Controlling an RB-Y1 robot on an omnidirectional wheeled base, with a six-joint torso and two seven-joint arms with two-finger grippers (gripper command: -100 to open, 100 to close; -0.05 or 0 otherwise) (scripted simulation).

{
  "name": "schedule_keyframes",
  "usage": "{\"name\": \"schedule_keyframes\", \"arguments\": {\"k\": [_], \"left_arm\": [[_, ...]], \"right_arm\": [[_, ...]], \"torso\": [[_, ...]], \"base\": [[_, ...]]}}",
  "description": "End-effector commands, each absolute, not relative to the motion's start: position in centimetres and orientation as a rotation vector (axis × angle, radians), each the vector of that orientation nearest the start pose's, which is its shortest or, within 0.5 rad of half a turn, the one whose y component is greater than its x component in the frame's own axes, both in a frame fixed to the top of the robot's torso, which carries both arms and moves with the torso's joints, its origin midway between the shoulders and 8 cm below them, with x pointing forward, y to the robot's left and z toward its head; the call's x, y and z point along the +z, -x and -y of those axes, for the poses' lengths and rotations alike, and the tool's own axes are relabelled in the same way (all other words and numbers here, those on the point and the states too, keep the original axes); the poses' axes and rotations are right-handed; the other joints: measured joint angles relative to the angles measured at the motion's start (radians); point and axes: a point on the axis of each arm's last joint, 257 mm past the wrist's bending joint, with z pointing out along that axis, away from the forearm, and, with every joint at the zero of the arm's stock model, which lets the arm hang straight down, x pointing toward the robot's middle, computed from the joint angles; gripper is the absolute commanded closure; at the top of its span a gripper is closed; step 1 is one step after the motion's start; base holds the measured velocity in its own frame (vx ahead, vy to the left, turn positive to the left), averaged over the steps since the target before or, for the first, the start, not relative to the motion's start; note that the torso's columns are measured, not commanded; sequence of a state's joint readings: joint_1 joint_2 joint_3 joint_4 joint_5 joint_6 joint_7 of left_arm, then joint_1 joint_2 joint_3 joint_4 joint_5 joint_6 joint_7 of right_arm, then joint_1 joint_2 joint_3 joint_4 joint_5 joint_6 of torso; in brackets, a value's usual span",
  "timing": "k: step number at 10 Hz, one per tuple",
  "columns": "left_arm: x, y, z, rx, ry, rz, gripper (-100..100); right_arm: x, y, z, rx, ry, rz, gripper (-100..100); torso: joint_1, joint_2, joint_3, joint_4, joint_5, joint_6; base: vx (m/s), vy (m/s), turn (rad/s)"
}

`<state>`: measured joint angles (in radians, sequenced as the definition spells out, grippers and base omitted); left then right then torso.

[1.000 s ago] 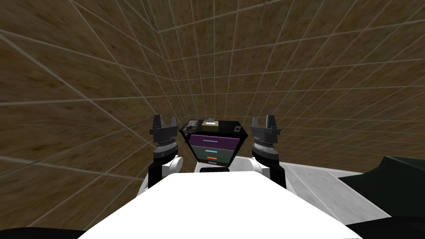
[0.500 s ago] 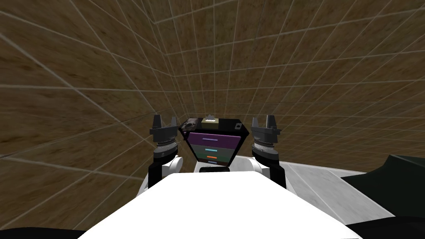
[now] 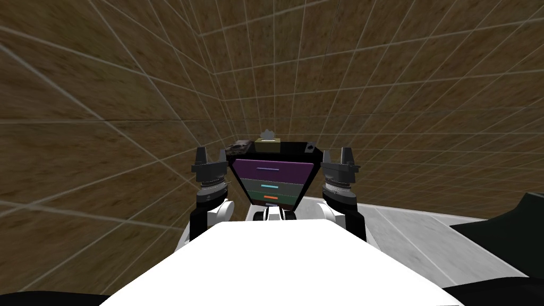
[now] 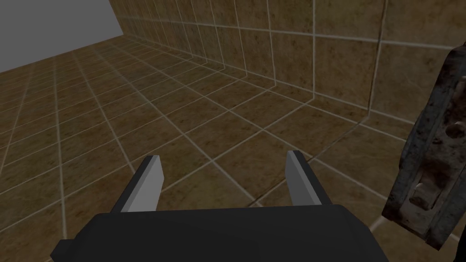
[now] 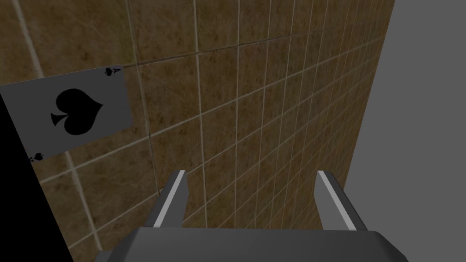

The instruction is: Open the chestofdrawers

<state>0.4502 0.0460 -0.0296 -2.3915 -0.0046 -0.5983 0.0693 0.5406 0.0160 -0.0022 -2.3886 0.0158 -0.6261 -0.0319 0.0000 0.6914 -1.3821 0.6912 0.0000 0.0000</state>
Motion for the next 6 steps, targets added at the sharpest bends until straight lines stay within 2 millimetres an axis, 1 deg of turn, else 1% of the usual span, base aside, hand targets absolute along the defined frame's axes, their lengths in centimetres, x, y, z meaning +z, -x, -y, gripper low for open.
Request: {"name": "schedule_keyframes", "arguments": {"k": [1, 3, 4, 6], "left_arm": [[8.5, -31.3, -24.4, -1.464, 0.432, -0.524, -100], [6.8, -32.4, -24.2, -1.454, 0.439, -0.568, -100], [6.8, -32.4, -24.2, -1.454, 0.440, -0.568, -100], [4.9, -33.6, -24.0, -1.442, 0.452, -0.610, -100]], "right_arm": [[8.0, -29.4, 27.3, 1.345, -0.504, -0.466, 0], [8.0, -29.4, 27.3, 1.345, -0.504, -0.466, 0], [8.0, -29.4, 27.3, 1.345, -0.504, -0.466, 0], [8.0, -29.4, 27.3, 1.345, -0.504, -0.466, 0]], "torso": [[0.001, 0.032, -0.069, 0.030, 0.002, 0.001], [0.001, 0.037, -0.096, 0.038, 0.004, 0.002], [0.000, 0.035, -0.098, 0.037, 0.004, 0.003], [0.003, 0.034, -0.101, 0.039, 0.003, 0.002]], "base": [[0.000, 0.000, 0.000], [-0.013, -0.004, -0.007], [-0.016, -0.010, -0.020], [-0.006, -0.013, -0.010]]}}
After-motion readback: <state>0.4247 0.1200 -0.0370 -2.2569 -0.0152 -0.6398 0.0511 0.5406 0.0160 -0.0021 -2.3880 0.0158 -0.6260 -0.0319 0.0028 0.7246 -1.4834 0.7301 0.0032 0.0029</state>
